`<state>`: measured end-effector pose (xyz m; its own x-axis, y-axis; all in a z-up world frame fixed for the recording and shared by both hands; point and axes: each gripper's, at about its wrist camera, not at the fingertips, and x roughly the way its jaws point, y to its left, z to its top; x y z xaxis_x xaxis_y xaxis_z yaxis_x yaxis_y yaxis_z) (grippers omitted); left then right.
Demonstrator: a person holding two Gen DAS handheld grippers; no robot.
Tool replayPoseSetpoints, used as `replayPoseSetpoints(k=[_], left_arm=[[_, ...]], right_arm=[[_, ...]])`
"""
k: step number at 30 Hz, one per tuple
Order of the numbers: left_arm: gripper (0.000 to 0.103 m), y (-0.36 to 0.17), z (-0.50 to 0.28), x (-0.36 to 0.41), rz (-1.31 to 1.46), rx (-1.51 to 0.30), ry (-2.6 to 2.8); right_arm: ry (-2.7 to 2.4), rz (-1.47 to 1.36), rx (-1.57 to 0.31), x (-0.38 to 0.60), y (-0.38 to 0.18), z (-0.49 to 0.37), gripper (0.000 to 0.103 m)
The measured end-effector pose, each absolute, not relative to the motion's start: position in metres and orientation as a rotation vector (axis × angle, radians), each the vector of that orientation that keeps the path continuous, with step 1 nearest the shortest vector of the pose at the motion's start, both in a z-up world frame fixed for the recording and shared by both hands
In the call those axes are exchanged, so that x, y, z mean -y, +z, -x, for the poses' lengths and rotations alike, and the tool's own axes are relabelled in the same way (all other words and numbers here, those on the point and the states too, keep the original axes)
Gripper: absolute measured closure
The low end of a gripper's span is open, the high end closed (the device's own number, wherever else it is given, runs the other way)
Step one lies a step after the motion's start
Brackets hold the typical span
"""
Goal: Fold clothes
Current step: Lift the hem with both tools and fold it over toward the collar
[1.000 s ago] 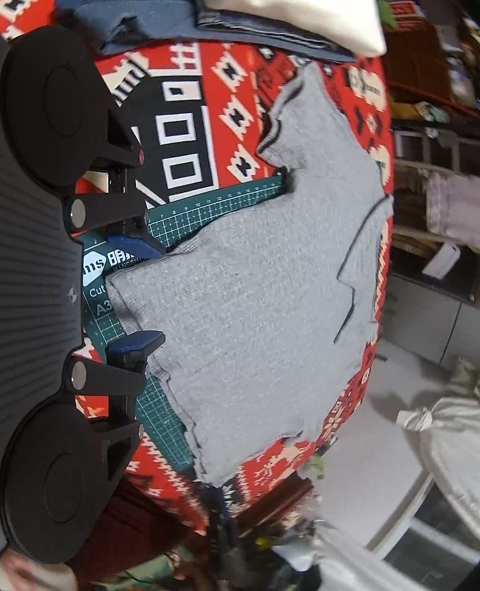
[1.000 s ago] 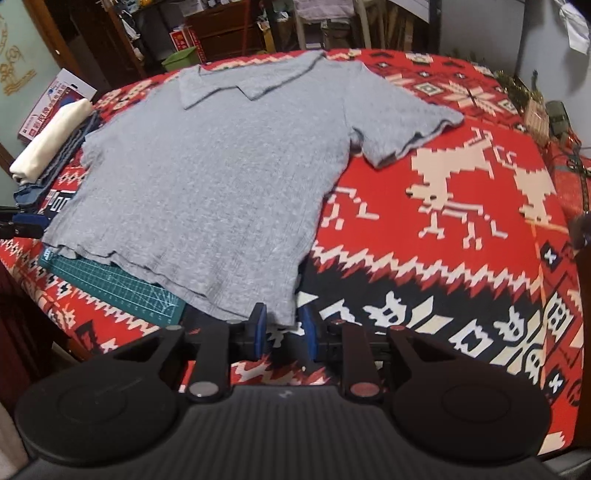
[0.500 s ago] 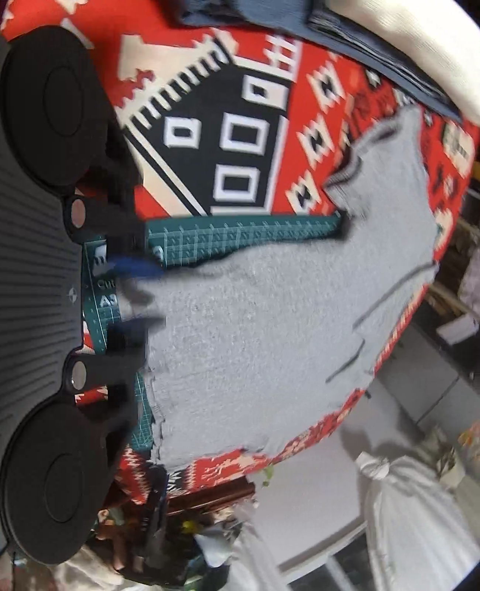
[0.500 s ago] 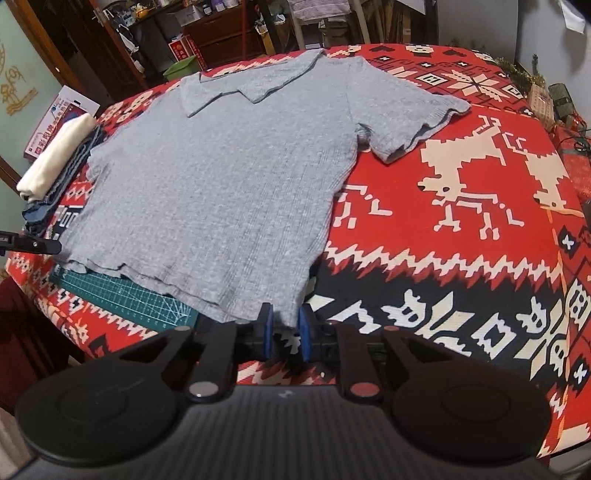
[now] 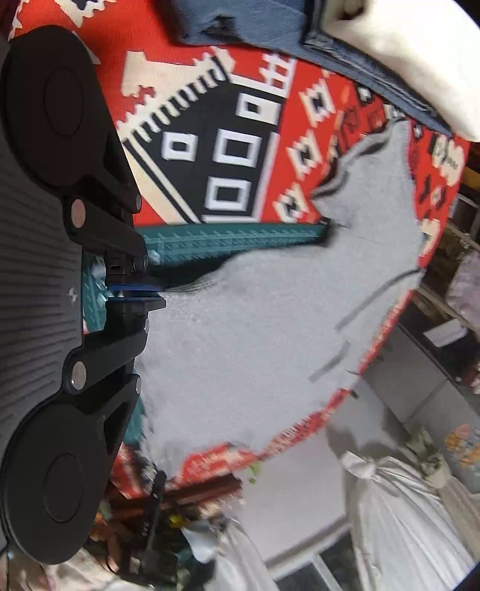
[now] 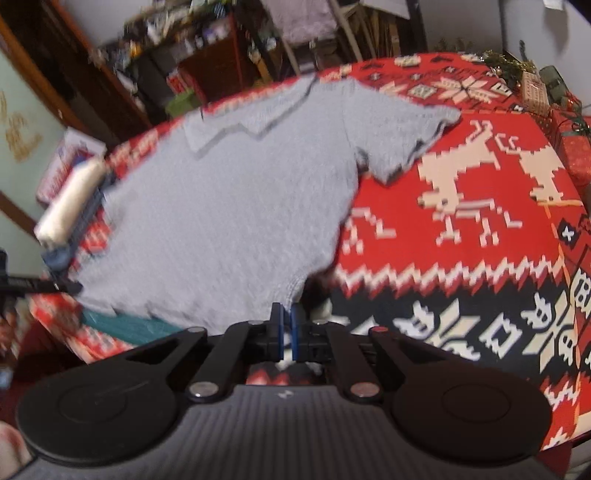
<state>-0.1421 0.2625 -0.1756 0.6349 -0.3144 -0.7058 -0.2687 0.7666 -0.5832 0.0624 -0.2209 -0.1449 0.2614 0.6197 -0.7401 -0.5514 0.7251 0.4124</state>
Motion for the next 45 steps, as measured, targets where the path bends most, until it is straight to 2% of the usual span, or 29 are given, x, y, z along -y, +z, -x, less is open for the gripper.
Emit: replayPoseSetpoints(k=[7,13,22,32,45], left_arm=[[0.1,-0.134,0.124,-0.287,0.802,-0.743,-0.048],[0.1,-0.103,0.082,-0.315,0.797,-0.656,-0.028],[0.1,-0.093,0.014,-0.352,0.835,-0.582,0.002],[0.1,-0.118,-0.036,-0.373,0.844,-0.624,0.04],[0.1,-0.168,-0.059,-0.393,0.903,-0.683,0.148]], right_arm=[[0.822,-0.217,-0.929,0.215,-0.101,-0.101,0.099],[0.81,-0.232,-0.848,0.196,-0.074,-0.152,0.099],[0.764,-0.274,-0.838,0.165,-0.078,-0.233,0.099],[0.722,-0.247,-0.866,0.133,-0.111,-0.288,0.099],[0.659,-0.199,-0.919,0.107,-0.163,-0.323,0.099]])
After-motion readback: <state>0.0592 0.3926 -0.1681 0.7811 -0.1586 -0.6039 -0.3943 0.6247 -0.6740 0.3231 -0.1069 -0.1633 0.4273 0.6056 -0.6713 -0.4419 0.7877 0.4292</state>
